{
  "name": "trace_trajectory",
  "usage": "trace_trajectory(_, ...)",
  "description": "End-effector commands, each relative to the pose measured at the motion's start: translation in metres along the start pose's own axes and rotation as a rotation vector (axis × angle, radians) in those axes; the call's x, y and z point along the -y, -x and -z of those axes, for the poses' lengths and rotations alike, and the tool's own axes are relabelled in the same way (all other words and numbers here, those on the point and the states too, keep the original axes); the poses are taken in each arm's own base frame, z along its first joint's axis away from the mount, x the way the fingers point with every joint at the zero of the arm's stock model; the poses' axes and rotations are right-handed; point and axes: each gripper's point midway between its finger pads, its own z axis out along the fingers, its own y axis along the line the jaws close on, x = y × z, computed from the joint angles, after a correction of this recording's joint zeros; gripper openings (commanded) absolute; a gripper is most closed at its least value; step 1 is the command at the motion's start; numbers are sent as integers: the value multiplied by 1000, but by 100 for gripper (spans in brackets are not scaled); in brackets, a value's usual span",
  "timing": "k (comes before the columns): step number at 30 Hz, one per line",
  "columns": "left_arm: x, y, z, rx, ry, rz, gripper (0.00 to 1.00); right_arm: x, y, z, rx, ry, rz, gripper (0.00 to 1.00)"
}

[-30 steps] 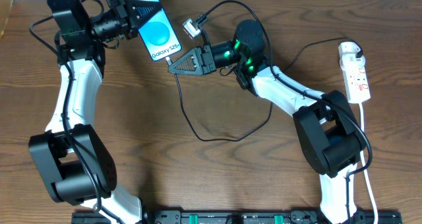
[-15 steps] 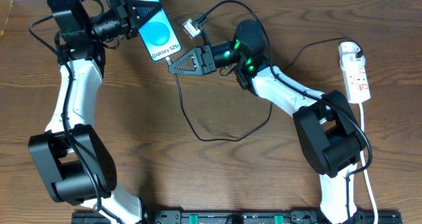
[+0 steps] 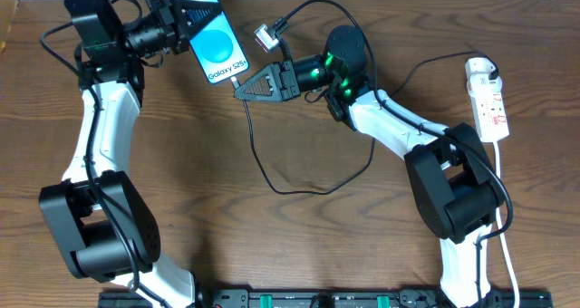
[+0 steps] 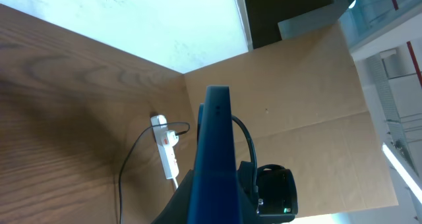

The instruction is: Plug charger to phone and switch on socket

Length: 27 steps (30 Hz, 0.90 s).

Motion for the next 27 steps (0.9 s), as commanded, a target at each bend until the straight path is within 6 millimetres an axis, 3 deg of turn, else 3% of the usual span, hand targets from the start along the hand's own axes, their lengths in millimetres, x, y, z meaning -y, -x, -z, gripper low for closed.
trace_trajectory(1, 14, -6, 2, -28, -24, -36, 7, -9, 7, 3, 23, -2, 44, 2)
trace_trajectory(15, 12, -3, 1, -8, -14, -79, 7, -10, 5, -2, 14, 3, 43, 2)
trace_trajectory(27, 16, -12, -11, -39, -26, -69, 8, -10, 5, -1, 15, 2, 43, 2)
